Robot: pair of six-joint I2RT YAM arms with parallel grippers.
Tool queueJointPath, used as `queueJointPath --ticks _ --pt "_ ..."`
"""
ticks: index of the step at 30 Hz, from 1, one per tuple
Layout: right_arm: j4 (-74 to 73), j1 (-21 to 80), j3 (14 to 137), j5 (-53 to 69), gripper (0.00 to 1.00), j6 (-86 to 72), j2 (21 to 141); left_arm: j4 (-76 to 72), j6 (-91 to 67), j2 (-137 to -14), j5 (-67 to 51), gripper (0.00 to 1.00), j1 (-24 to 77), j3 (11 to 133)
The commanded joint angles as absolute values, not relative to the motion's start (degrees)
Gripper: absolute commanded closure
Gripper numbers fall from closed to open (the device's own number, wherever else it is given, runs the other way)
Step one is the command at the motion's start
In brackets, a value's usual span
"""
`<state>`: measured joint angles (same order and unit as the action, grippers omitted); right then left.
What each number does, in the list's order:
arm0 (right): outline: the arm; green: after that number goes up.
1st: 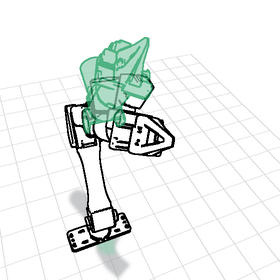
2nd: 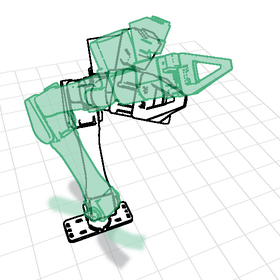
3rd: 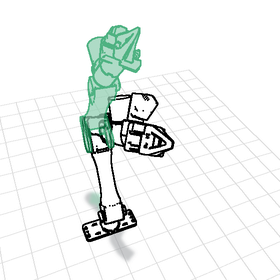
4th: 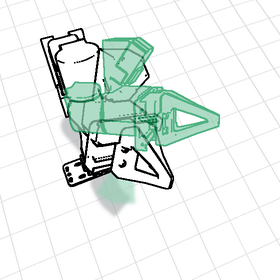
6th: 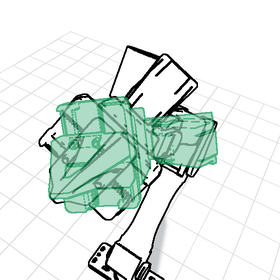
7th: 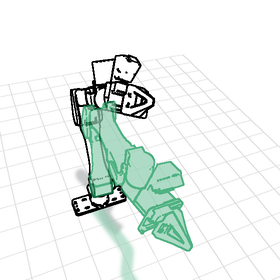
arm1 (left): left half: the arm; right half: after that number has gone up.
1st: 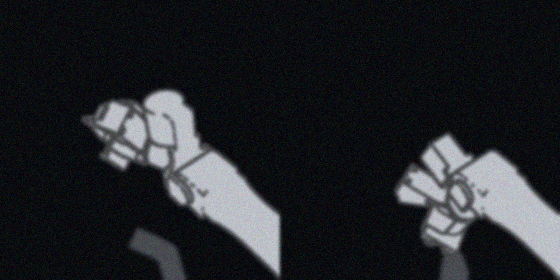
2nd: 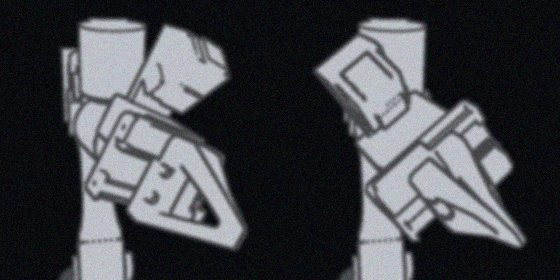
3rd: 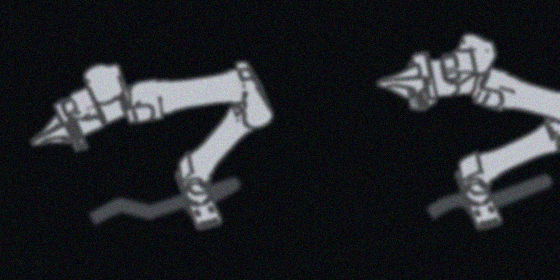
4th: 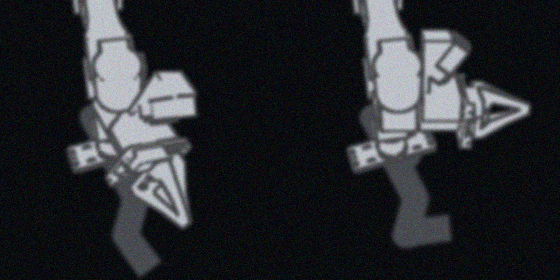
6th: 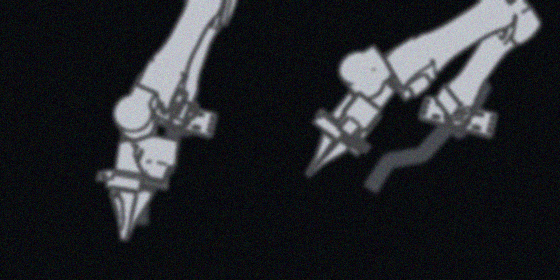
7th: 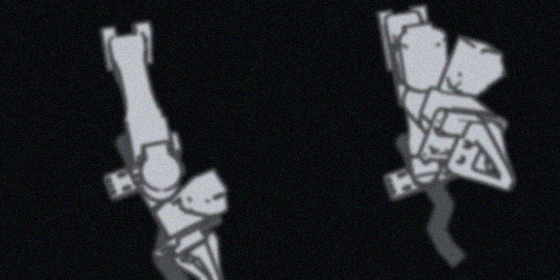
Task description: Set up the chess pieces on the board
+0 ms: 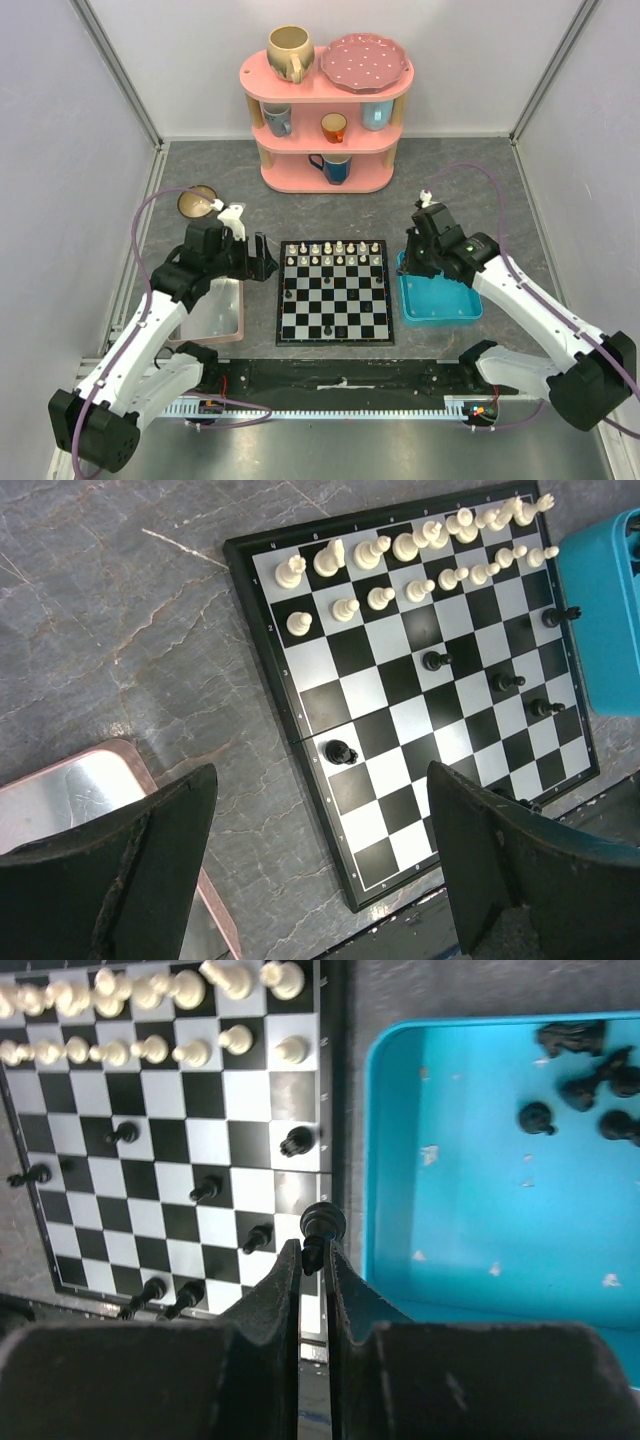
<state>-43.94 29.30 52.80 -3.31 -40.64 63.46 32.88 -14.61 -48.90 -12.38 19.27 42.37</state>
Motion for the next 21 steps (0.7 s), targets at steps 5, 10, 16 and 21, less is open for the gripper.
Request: queueJointPath --ticks 5,10,16,21 --pt "-43.1 39.6 56.2 -3.7 0.96 -46.5 68.4 31.6 -13.3 -51.9 -12.4 0.09 20.2 42.4" --pt "-42.6 47.2 57.7 -5.4 0.97 -48.5 71.9 31.5 -13.2 -51.9 -12.3 0.09 20.2 42.2" --pt "-41.7 53.8 58.2 -7.8 0.98 -51.7 75.1 31.5 -13.1 -52.2 -12.5 0.09 20.2 42.2" --pt "-41.7 57.3 59.1 -9.6 0.99 -52.9 77.7 31.5 -13.1 -52.6 -12.7 0.09 20.2 42.2"
